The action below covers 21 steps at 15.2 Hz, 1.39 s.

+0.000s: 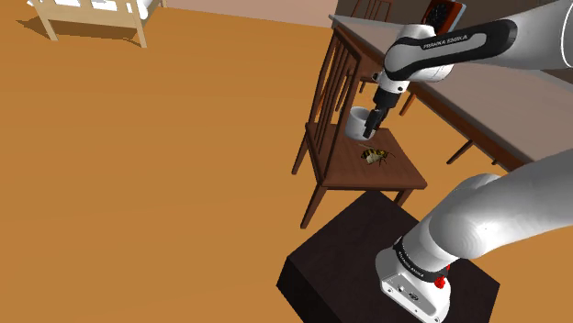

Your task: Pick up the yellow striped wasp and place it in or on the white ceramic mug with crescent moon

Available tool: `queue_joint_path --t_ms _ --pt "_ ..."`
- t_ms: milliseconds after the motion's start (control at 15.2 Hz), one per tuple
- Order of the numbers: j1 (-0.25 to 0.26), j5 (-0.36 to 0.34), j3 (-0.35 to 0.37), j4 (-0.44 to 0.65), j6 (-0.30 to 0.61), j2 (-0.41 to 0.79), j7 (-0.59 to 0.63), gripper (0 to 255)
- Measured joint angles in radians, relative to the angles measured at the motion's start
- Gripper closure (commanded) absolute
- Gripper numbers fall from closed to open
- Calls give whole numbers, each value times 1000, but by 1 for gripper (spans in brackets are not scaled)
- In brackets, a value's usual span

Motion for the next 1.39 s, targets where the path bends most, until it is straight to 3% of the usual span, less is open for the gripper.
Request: queue_joint_path --t_ms 528,924,1320,1386 --pt "-3 69 -105 32 137 247 -175 0" --pt "0 95 -112 -8 220 298 -201 0" --pt "1 101 -113 -14 235 308 -205 0" --pt "1 101 -113 -14 235 308 -205 255"
